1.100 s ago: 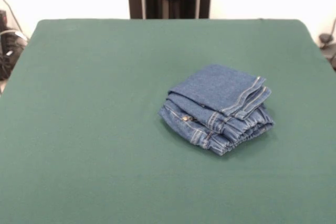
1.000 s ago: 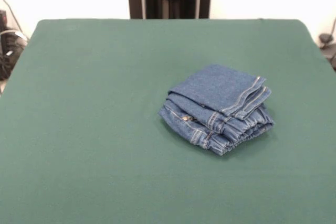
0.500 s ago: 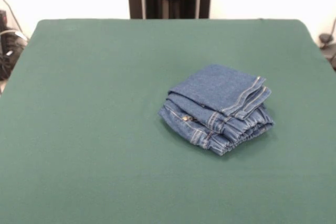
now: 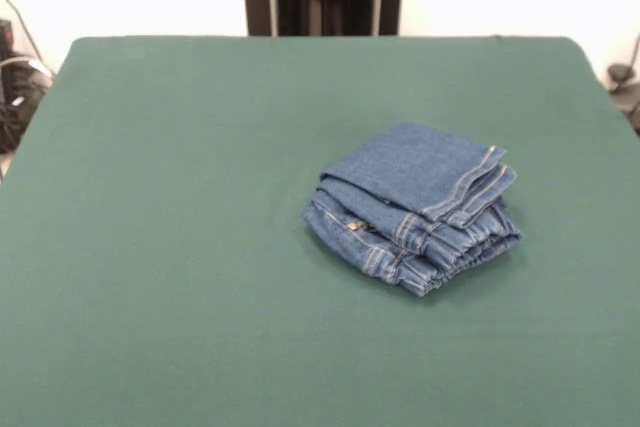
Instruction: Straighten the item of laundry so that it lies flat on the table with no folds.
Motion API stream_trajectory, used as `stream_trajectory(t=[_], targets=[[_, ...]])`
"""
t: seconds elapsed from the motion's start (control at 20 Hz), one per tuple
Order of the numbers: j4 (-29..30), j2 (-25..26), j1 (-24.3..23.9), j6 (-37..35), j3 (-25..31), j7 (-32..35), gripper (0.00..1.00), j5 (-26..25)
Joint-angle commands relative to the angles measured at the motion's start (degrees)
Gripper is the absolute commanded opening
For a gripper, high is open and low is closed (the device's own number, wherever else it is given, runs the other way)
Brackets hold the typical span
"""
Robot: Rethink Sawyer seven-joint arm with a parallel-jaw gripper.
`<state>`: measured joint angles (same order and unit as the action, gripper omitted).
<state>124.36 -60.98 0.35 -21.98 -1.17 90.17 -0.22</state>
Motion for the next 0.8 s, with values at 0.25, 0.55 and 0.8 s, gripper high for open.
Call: stream_trajectory(t=[0.25, 0.55, 0.8], targets=[[1.1, 9.1, -1.7, 7.8, 0.7, 11.2, 1.0, -0.2], [0.1, 12.2, -2.5, 9.9, 1.0, 10.4, 1.0, -0.5], [-0.7, 14.0, -3.5, 10.8, 1.7, 10.5, 1.0, 0.3]])
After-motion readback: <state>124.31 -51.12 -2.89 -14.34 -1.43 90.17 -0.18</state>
